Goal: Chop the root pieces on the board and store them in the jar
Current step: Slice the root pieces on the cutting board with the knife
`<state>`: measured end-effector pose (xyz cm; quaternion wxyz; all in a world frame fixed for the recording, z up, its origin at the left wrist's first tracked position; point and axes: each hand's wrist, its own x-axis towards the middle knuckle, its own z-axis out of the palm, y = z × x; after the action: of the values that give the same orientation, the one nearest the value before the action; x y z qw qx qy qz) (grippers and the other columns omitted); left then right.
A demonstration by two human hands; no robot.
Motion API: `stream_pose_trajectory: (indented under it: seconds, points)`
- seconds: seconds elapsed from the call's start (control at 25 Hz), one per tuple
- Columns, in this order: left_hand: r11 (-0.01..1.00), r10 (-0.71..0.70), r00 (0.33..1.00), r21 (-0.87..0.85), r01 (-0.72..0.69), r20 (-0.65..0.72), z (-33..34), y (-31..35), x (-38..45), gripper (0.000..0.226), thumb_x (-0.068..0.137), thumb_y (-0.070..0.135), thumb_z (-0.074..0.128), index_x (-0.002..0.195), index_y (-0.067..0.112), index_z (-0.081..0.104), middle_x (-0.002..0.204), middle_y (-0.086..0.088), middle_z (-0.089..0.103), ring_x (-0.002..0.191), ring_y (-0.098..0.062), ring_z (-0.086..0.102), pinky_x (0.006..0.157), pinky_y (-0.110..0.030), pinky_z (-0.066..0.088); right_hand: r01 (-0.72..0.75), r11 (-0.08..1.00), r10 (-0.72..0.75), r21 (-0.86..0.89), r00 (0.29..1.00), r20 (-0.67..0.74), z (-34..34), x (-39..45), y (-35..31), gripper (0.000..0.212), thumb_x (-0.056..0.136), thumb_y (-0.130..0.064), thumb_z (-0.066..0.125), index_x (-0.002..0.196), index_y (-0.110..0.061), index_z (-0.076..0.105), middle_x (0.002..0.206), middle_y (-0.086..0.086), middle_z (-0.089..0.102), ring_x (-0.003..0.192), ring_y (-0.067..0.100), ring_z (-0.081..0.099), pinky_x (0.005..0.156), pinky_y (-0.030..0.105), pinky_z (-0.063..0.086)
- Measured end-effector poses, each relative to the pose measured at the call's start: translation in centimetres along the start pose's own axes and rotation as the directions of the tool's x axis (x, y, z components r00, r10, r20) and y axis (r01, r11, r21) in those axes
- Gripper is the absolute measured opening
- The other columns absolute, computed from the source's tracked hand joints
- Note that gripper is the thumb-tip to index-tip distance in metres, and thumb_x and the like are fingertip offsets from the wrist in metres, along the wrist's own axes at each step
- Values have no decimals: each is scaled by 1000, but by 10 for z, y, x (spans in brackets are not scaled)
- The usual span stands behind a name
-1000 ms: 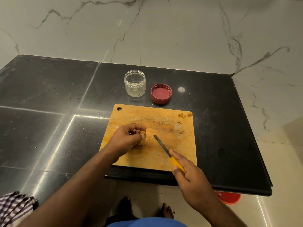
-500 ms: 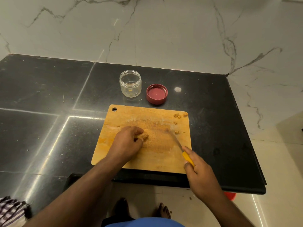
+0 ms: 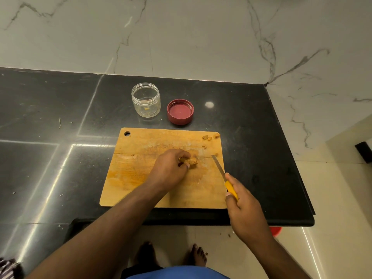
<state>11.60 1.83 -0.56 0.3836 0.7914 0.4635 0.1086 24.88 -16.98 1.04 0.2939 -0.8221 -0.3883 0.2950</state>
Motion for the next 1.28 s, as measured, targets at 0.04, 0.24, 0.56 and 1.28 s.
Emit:
stream_pose_trajectory:
  seconds: [0.04,0.24,0.56,1.28]
  points:
    - [1000,-2,1000,16,2,1,0,0,1,36,93,19,69,128,26,67,127,5,64,107,-11,58,88,-22,46,8,1000,-8,10,1000,2,-1,0,-1,48,103,-22,44,148,-38,35,125,-11,52,90,-7,57,66,13,50]
    - [996,-33,999,80,35,-29,-17,-16,-8,36,92,19,69,128,25,67,125,5,63,103,-10,58,85,-21,43,72,996,-77,54,992,96,7,-8,-17,50,103,-22,41,149,-39,32,135,-24,40,107,-19,44,82,0,36]
    - [996,-53,995,67,59,-87,-19,-28,-15,36,90,28,73,125,24,68,113,7,61,95,-8,57,79,-21,42,219,974,-206,-58,963,176,31,-7,-43,53,105,-22,37,154,-31,22,142,-11,42,113,-5,40,95,11,36]
    - [998,-40,996,52,44,-83,-17,-30,-15,35,90,27,74,124,24,69,116,5,64,96,-8,57,79,-21,44,277,936,-226,-217,946,232,44,-1,-57,54,104,-22,34,155,-32,16,127,-6,47,105,10,51,87,29,50]
